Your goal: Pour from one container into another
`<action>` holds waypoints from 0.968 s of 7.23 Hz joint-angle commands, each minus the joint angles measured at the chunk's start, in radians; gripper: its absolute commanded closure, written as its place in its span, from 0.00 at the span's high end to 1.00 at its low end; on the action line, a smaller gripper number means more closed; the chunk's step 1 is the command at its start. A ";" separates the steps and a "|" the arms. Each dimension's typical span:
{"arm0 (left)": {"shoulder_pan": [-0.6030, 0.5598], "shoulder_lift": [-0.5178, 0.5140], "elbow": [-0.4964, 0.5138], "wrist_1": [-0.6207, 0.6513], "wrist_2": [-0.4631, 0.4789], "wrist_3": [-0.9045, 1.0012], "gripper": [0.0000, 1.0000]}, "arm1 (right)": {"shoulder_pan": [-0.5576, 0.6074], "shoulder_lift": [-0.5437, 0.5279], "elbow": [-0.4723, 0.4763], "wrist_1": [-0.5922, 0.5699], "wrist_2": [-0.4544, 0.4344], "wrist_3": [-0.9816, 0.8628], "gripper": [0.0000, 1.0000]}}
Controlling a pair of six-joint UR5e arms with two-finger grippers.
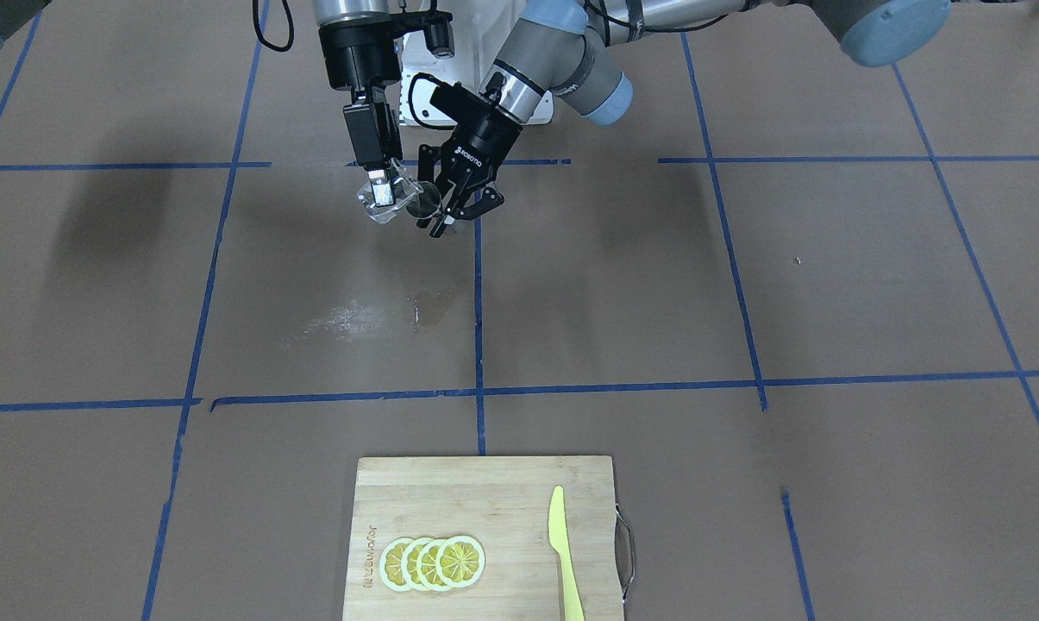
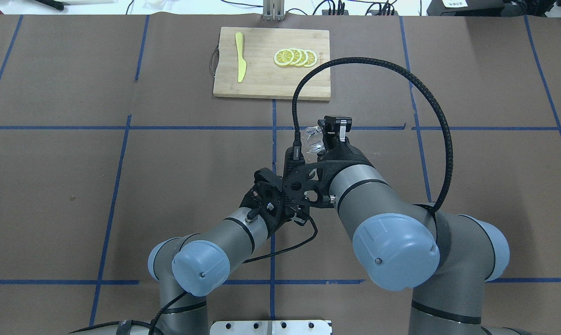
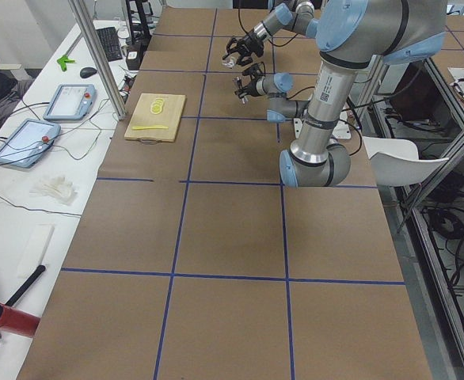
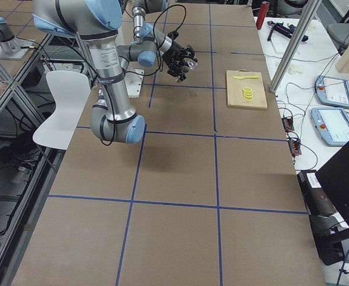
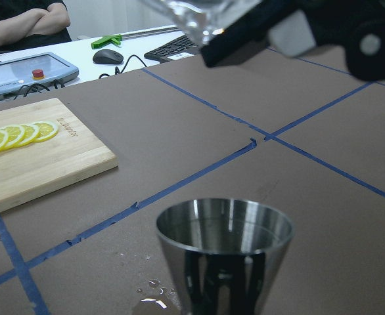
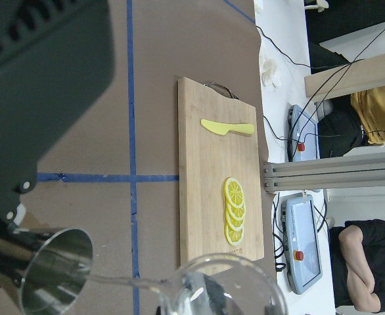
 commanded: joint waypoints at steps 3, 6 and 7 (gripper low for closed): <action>0.000 -0.002 0.002 0.000 0.000 0.000 0.00 | -0.024 0.006 -0.001 -0.027 -0.059 -0.069 0.00; 0.000 -0.004 0.002 0.000 0.000 0.000 0.00 | -0.024 0.006 -0.002 -0.032 -0.097 -0.145 0.00; 0.000 -0.004 0.002 0.000 0.000 0.000 0.00 | -0.026 0.009 0.001 -0.053 -0.111 -0.156 0.00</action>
